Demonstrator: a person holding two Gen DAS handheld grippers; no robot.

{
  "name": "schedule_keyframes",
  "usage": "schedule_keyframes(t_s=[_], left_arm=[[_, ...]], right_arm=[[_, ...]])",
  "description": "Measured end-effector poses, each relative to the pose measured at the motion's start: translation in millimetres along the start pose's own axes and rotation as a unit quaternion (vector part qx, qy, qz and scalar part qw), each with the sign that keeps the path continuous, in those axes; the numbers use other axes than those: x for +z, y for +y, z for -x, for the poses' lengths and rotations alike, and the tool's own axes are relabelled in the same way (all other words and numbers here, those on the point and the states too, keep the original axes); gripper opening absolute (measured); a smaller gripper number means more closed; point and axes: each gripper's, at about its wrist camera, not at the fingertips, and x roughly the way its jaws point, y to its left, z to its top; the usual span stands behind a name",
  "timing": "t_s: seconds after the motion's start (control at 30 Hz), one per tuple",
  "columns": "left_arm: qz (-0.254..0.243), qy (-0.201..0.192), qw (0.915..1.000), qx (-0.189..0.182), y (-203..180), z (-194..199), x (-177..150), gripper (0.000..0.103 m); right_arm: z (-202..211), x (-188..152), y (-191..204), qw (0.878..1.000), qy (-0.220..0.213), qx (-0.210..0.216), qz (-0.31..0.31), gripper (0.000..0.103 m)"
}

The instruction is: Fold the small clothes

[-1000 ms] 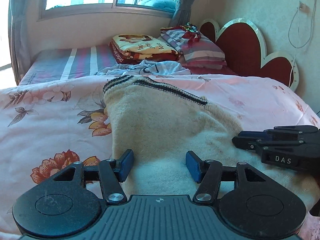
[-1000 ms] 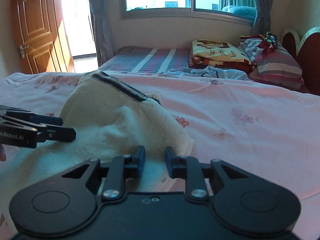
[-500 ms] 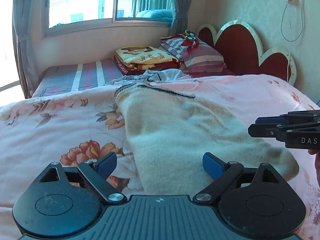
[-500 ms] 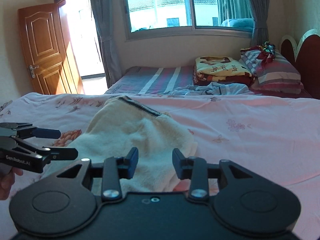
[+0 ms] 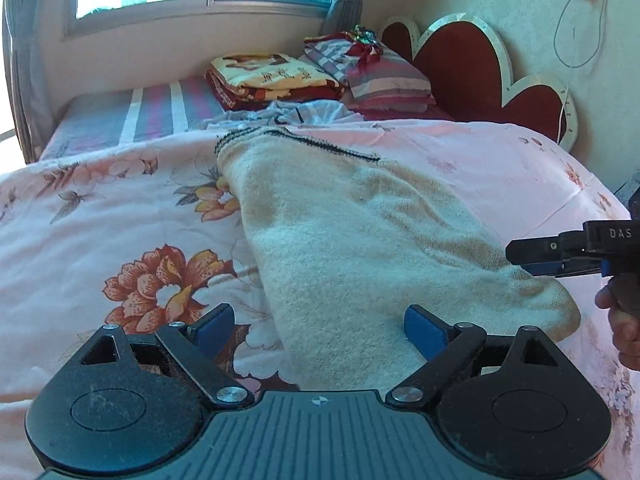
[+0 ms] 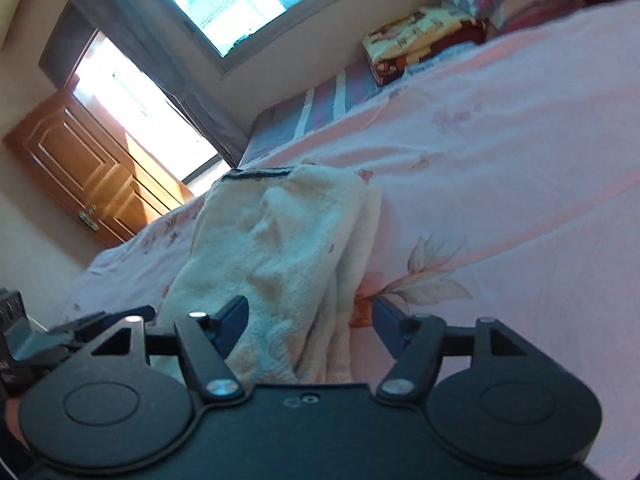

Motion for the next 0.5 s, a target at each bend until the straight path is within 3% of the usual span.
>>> schedule_keyframes(t_s=[0.2, 0.5], left_arm=[[0.035, 0.039, 0.9975, -0.047, 11.6, -22.6, 6.9, 0.085], [0.062, 0.055, 0.9939, -0.073, 15.1, -46.7, 13.3, 0.085]], right_arm=[[-15.4, 7.1, -43.5, 0.993, 0.02, 0.07, -0.094, 0.07], [-33.3, 19.0, -30.9, 0.993, 0.053, 0.083, -0.064, 0.075]])
